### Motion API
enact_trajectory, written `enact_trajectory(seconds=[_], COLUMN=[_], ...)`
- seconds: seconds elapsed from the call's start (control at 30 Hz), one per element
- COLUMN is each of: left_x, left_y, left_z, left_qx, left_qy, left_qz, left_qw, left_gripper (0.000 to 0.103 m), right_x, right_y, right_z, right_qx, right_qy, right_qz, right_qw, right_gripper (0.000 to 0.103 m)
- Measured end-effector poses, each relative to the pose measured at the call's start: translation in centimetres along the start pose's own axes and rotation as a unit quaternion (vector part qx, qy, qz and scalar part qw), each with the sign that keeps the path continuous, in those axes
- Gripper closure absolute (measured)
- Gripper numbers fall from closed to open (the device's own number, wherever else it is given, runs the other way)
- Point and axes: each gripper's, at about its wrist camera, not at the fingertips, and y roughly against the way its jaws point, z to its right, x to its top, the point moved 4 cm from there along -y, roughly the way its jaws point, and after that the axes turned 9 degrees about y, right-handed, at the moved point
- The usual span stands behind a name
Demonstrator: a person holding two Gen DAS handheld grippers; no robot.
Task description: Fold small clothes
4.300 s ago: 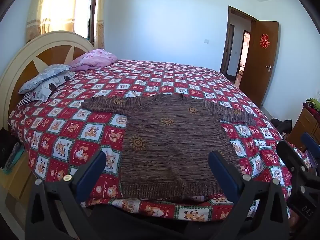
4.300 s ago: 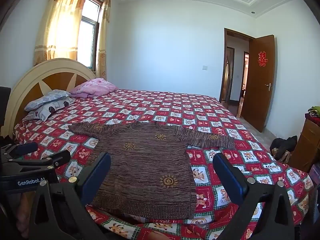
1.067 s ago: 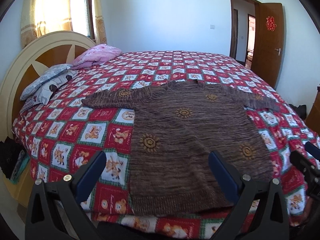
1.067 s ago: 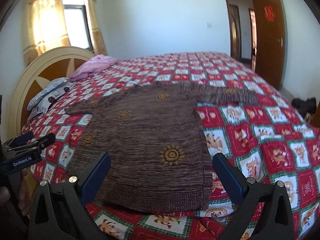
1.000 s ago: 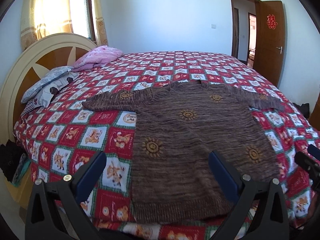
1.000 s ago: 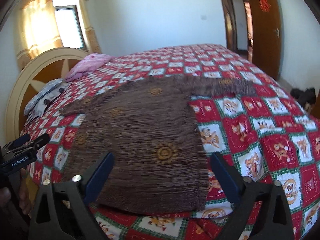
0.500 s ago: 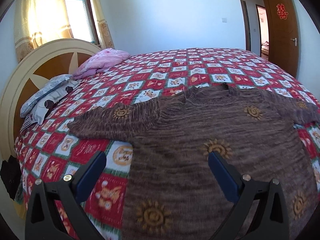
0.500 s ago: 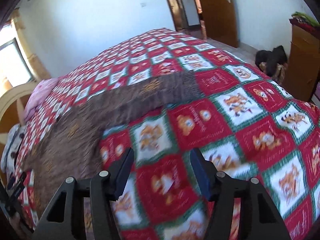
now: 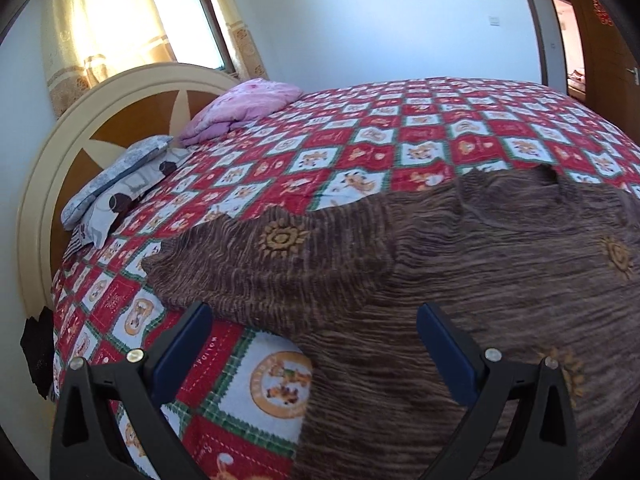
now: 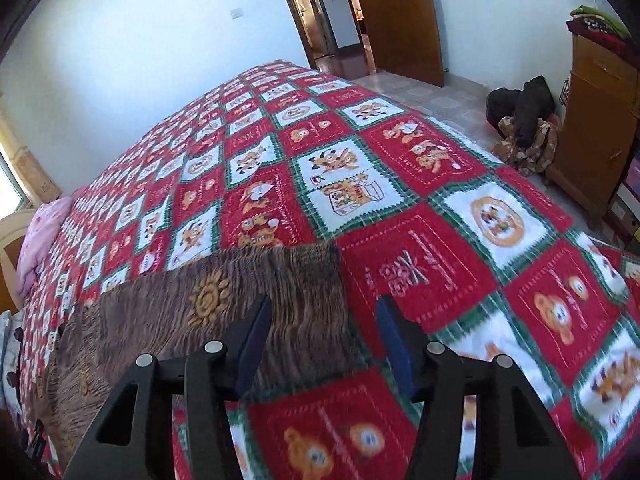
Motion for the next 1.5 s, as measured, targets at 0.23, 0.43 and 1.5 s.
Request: enact_trajectory(seconds=[0.23, 0.43, 1.5], left_x=[-0.1, 0.0, 0.1], left_y=[-2.2, -2.7, 1.9], left_z=[-0.4, 0.0, -2.9], left_qx=[0.009, -0.001, -0.093], left_qy=[0.013, 0.014, 0.028], left_qz=[-0.025, -0.031, -0.003], left_qw=[0.9996, 0.9994, 0.9953], left_gripper=[0.0, 0.0, 0.0], right_x=[1.0, 0.7, 3.5], right_y=[-4.2, -4.5, 8.7], right_z=[-0.8, -3.2, -30.9], right_qx=[-0.001, -0.004, 0.123], right_qy=[0.03, 0.093, 0.226], right_qz=[-0.025, -0.039, 0.028], right_qw=[0.999, 0.995, 0.966], right_gripper=[0.048, 0.095, 0.097])
